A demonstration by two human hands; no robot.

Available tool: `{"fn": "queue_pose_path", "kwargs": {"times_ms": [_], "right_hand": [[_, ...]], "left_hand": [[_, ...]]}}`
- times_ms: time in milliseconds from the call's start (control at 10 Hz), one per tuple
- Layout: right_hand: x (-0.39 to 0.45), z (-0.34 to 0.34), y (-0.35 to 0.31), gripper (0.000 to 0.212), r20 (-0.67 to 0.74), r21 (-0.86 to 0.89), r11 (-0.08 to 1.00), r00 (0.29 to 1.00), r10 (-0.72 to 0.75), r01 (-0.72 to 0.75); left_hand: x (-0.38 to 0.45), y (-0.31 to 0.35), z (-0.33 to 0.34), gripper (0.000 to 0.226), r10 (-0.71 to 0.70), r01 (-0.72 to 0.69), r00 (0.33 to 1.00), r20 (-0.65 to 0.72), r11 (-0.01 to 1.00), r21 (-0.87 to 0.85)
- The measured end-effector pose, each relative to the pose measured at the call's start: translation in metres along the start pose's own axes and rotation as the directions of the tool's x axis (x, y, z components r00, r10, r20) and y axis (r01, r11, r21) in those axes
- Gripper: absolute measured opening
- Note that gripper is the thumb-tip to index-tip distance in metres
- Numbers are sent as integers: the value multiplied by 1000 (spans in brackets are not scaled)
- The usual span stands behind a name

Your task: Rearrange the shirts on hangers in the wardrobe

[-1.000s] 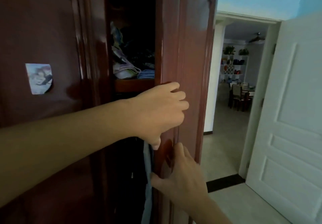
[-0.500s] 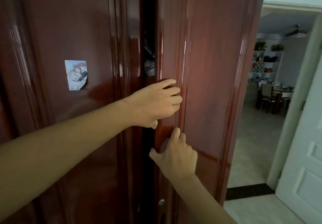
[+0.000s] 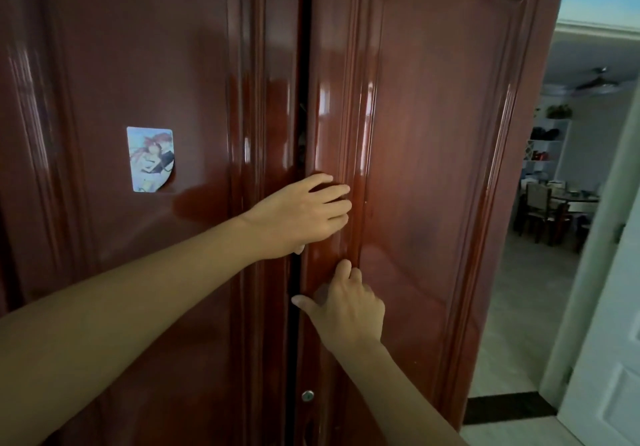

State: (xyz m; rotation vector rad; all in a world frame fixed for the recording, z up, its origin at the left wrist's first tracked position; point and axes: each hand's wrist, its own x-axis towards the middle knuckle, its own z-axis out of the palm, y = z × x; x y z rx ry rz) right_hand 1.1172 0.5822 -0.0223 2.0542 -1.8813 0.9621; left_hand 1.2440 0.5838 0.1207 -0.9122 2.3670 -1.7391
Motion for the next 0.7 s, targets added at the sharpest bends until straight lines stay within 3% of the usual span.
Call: {"fn": "queue_pose_path", "kwargs": {"times_ms": [400, 500, 600, 700], "right_hand": [[21, -21, 10, 70, 99, -90, 985, 986, -136, 145], [24, -29, 7, 65, 132, -145, 966, 972, -196, 214], [31, -44, 11, 57, 206, -178, 933, 939, -274, 311], [41, -70, 20, 51, 311, -158, 905, 889, -335, 396]], "left_hand": [[-33, 12, 12, 93, -156, 156, 988, 13, 977, -142], [-41, 18, 4, 79, -212, 213, 977, 24, 954, -210], [-51, 20, 0, 48, -291, 295, 955, 56, 912, -284], [-69, 9, -7, 32, -371, 430, 902, 219, 817, -385]]}}
